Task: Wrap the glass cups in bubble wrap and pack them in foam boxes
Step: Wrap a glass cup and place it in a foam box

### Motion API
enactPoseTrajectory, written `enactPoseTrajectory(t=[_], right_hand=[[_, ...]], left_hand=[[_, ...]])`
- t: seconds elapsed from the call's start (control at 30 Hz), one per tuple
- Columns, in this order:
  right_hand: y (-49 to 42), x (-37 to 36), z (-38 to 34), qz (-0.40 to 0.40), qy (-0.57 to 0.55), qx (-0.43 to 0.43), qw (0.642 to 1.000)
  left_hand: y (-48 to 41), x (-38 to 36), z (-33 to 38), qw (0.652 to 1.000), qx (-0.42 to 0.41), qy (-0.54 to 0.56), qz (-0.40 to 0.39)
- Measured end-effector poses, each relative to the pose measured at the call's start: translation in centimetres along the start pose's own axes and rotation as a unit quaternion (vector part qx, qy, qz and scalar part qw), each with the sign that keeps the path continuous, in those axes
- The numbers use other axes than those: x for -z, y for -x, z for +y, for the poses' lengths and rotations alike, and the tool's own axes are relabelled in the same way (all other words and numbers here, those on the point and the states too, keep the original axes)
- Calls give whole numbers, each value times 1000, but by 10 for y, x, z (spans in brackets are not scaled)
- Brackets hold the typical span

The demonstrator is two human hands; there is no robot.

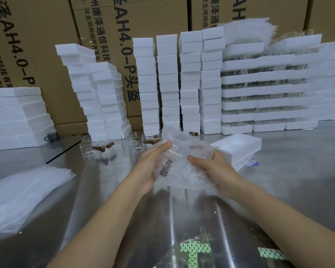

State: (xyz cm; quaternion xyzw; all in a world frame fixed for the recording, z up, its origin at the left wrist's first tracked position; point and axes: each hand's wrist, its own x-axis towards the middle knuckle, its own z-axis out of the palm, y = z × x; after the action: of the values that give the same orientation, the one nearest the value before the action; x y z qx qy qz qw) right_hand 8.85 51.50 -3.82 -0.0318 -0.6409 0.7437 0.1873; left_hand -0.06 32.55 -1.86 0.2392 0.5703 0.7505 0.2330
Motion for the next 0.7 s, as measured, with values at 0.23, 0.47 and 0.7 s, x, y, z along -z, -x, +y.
enactPoseTrajectory(t=[0.23,0.47,0.7], right_hand=[[-3,5,-3,70,5,99,993],[8,-1,-4,29,212,270,939],[2,4,10,-2,410,343,845]], left_hand=[[-6,-5,-4,998,27,44,35],[-4,-7,-6,991,84,107,-9],[-4,-5,-8,978,142,147,-48]])
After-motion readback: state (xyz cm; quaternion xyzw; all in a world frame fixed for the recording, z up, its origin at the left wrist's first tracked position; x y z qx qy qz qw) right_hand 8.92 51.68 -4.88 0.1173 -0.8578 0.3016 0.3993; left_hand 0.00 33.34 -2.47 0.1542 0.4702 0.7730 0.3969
